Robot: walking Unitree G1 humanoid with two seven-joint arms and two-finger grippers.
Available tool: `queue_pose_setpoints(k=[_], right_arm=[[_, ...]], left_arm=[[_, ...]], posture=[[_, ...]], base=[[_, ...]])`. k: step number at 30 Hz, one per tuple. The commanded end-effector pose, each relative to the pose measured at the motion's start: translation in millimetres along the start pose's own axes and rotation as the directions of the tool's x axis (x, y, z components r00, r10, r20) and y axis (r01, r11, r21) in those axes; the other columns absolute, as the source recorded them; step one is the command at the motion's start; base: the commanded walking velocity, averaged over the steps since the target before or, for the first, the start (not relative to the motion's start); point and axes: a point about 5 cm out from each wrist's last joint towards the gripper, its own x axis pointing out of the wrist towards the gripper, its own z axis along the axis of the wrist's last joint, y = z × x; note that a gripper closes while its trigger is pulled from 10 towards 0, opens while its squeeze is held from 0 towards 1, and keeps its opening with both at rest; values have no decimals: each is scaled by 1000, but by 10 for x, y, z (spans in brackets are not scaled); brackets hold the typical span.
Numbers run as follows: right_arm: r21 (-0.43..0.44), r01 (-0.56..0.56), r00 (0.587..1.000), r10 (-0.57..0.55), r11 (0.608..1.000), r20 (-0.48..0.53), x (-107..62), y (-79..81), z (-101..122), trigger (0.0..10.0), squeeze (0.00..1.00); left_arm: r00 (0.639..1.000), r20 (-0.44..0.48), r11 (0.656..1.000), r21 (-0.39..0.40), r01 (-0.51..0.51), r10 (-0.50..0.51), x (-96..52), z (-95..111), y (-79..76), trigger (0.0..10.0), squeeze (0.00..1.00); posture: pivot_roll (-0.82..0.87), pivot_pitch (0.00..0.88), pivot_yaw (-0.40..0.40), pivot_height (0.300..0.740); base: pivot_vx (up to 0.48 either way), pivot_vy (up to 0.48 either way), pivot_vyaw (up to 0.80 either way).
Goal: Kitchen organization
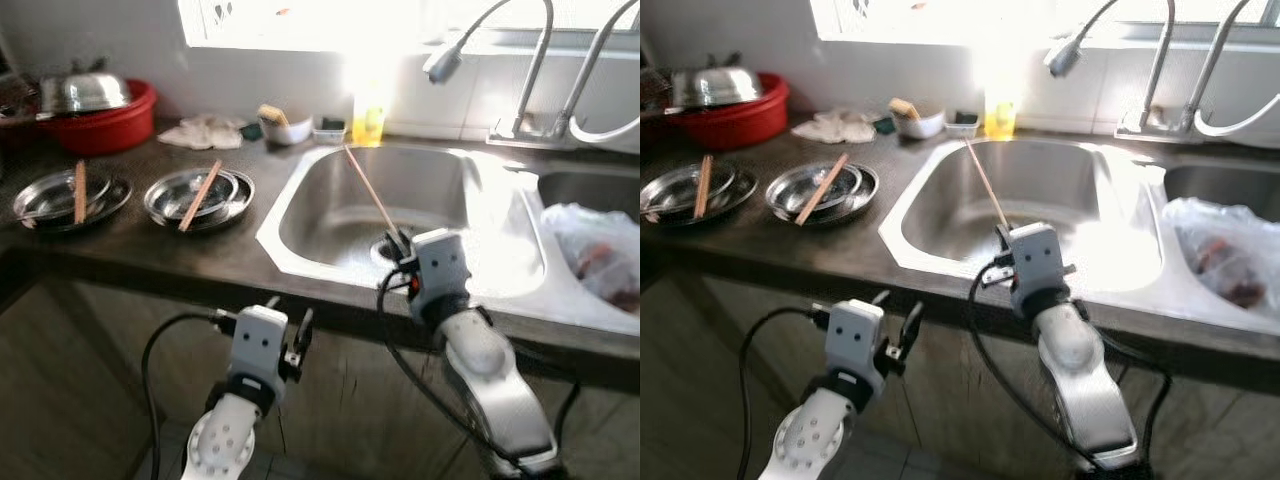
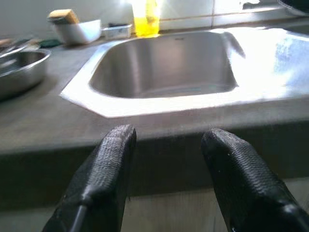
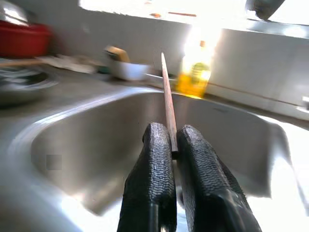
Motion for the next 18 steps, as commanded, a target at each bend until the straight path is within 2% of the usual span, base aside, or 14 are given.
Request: queue_pose_setpoints(k=[1,6,7,13,18], right_arm=[[-21,65,997,-65,998,-34,36,-172,-29,10000,0],[-61,50,994,-56,997,-91,120,-260,-45,10000,0],[-76,31,990,-41,997,-133,140,-273,-87,10000,0],[-96,-31,972,8,995,-234,191,-298,-217,10000,0],[-103,-110,944,72,989,-321,172,-235,-335,10000,0]], left_arm=[[1000,7,1000,-8,3,-3,16,25,-33,10000,0],[1000,5,1000,-9,6,-6,14,20,-45,10000,0],[1000,4,1000,-10,6,-6,13,17,-47,10000,0],[1000,-4,1000,-14,8,-8,14,7,-58,10000,0],[1000,-9,1000,-14,10,-10,4,-7,-76,10000,0]], posture=[[68,48,-8,740],[66,44,-13,740],[68,43,-14,740],[70,40,-16,740],[71,37,-19,740]], base=[[379,0,0],[379,0,0],[349,0,0],[0,0,0],[0,0,0]])
